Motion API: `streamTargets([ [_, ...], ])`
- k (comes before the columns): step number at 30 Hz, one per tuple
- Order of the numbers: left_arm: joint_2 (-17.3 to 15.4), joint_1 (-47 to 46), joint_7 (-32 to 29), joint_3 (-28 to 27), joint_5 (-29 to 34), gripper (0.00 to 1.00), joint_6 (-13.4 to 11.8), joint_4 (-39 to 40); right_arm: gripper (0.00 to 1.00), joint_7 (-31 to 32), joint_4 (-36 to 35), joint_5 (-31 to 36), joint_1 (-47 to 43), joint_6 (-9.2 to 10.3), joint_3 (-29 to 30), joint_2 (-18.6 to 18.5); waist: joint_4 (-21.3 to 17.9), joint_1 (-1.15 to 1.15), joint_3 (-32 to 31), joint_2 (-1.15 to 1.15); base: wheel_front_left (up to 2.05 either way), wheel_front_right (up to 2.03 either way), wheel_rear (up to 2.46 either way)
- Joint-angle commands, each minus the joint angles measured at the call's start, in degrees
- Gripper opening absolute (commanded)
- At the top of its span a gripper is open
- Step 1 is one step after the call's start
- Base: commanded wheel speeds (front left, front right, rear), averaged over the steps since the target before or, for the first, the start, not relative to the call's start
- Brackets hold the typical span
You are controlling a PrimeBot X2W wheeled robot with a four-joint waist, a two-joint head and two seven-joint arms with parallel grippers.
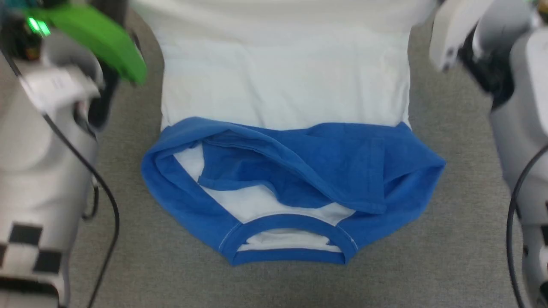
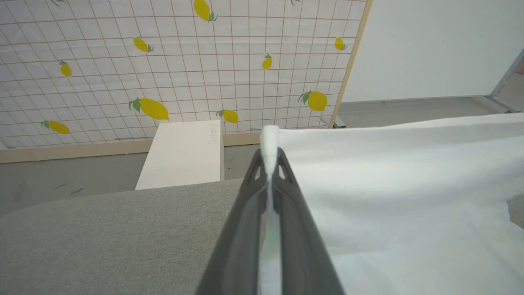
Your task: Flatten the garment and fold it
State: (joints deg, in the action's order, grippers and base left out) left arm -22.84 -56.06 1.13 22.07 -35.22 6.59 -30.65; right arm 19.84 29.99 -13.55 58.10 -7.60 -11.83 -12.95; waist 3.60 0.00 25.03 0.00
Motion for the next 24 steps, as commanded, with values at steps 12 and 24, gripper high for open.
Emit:
streamTargets([
  [12, -1.6, 29.3, 9.7, 2.1, 1.1, 0.0, -5.4, 16.5, 0.0, -3.0, -6.8, -8.0, -24.7, 0.11, 3.3, -0.4, 1.1, 0.0, -18.1, 0.0, 0.0, 0.0, 0.0],
  [24, 1.6, 48.5, 13.6, 2.0, 2.3, 0.0, -11.4, 20.6, 0.0, -5.3, -17.1, -7.4, -44.5, 0.11, 8.5, 3.7, 0.9, 0.0, -21.5, 0.0, 0.0, 0.0, 0.0],
])
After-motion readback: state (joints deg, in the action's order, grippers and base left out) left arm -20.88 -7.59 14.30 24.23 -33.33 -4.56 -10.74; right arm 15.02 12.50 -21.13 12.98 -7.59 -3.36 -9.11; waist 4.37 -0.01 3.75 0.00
